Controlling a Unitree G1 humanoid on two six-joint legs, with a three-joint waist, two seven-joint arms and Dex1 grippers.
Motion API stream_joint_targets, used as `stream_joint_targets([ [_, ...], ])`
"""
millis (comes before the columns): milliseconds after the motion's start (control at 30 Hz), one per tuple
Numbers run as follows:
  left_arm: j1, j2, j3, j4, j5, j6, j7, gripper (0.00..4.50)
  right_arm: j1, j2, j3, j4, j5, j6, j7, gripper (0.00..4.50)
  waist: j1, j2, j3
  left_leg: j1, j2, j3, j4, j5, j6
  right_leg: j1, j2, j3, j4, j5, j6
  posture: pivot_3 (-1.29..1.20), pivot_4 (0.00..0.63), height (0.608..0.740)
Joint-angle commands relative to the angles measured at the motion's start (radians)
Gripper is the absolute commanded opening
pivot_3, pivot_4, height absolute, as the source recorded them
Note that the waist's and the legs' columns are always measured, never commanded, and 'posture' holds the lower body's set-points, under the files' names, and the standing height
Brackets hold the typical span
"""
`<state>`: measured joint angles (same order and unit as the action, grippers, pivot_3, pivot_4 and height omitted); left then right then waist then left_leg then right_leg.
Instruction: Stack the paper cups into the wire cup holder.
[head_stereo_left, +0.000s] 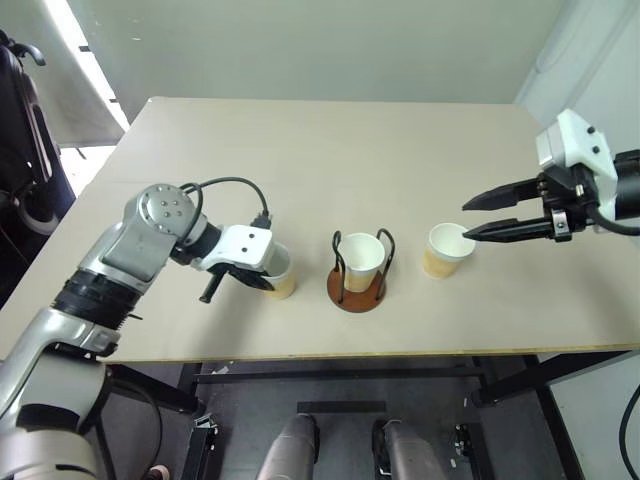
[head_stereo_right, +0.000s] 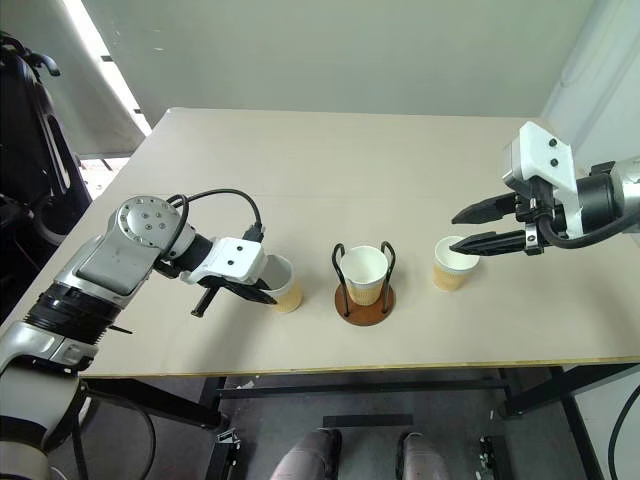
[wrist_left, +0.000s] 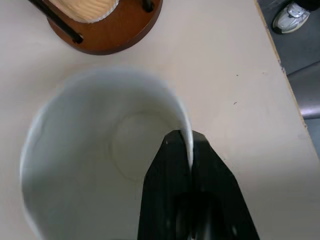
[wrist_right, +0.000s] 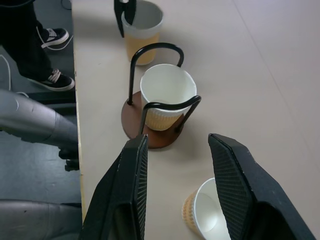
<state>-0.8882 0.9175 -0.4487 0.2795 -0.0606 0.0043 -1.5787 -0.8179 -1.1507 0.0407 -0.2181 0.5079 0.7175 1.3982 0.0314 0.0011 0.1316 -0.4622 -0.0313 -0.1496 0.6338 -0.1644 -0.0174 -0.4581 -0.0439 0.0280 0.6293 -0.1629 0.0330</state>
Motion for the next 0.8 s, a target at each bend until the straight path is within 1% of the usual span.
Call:
stream_joint_targets([
  [33,-0.04,0.003,0.01,-0.008,-0.024,0.007,-0.036,0.06,-0.006,-0.008,-0.053,0.011,0.021,-0.021,0.011,1.88,0.0,0.0,0.0,0.0,0.0,0.0,0.0,0.0,0.0,0.0,0.0,0.0,0.0,0.0,0.0,0.0,0.15,0.74],
  [100,-0.043,0.005,0.009,-0.009,-0.03,0.011,-0.036,0.06,-0.015,-0.011,-0.052,0.017,0.047,0.018,0.015,1.88,0.0,0.0,0.0,0.0,0.0,0.0,0.001,0.0,0.0,0.0,0.0,0.0,0.0,0.0,0.0,0.0,0.15,0.74],
  [167,-0.048,0.006,0.008,-0.006,-0.032,0.011,-0.036,0.0,-0.027,-0.004,-0.048,0.024,0.051,0.037,0.002,2.23,0.0,0.0,0.0,0.0,0.0,0.0,0.001,0.0,0.0,0.001,0.0,0.0,0.0,0.0,0.0,0.0,0.15,0.74],
  [200,-0.054,0.005,0.006,-0.004,-0.034,0.015,-0.036,0.0,-0.03,-0.002,-0.045,0.024,0.051,0.041,-0.003,2.48,0.0,0.0,0.0,0.0,0.0,0.0,0.001,0.0,0.0,0.001,0.0,0.0,0.0,0.0,0.0,0.0,0.15,0.74],
  [300,-0.073,0.003,0.002,0.001,-0.042,0.025,-0.036,0.0,-0.023,-0.005,-0.041,0.013,0.056,0.039,0.002,3.47,0.0,0.0,0.0,0.0,0.0,0.0,0.001,0.0,0.0,0.001,0.0,0.0,0.0,0.0,0.0,0.0,0.15,0.74],
  [367,-0.089,0.0,0.0,0.015,-0.044,0.024,-0.036,0.0,-0.011,-0.005,-0.042,0.003,0.046,0.021,-0.001,4.23,0.001,0.0,0.0,0.0,0.0,0.0,0.001,0.0,0.0,0.001,0.0,0.0,0.0,0.0,0.0,0.0,0.15,0.74],
  [400,-0.106,-0.006,0.001,0.03,-0.041,0.02,-0.036,0.0,-0.004,-0.006,-0.042,-0.003,0.042,0.011,-0.001,4.48,0.001,0.0,0.0,0.0,0.0,0.0,0.001,0.0,0.0,0.001,0.0,0.0,0.0,0.0,0.0,0.0,0.15,0.74],
  [500,-0.138,-0.015,-0.002,0.062,-0.043,0.011,-0.036,0.0,0.004,-0.008,-0.043,-0.013,0.038,-0.001,-0.003,4.48,0.001,0.0,0.0,0.0,0.0,0.0,0.001,0.0,0.0,0.001,0.0,0.0,0.0,0.0,0.0,0.0,0.15,0.74],
  [567,-0.199,-0.033,-0.005,0.126,-0.047,-0.003,-0.036,0.0,0.005,-0.014,-0.037,-0.019,0.03,0.006,-0.014,4.48,0.001,0.0,0.0,0.0,0.0,0.0,0.001,0.0,0.0,0.001,0.0,0.0,0.0,0.0,0.0,0.0,0.15,0.74],
  [667,-0.304,-0.073,-0.011,0.253,-0.037,-0.042,-0.036,0.0,0.011,-0.017,-0.037,-0.035,0.03,0.012,-0.027,4.48,0.003,0.0,0.0,-0.001,0.0,0.0,0.002,0.0,0.001,0.001,0.0,0.0,0.0,0.001,0.0,0.0,0.15,0.74],
  [800,-0.448,-0.152,-0.003,0.463,0.007,-0.115,-0.036,0.0,0.015,-0.017,-0.041,-0.064,0.044,0.03,-0.04,4.48,0.004,0.0,0.0,-0.002,-0.001,0.0,0.002,0.0,0.001,0.001,0.0,0.0,-0.002,0.001,0.001,0.0,0.15,0.74],
])
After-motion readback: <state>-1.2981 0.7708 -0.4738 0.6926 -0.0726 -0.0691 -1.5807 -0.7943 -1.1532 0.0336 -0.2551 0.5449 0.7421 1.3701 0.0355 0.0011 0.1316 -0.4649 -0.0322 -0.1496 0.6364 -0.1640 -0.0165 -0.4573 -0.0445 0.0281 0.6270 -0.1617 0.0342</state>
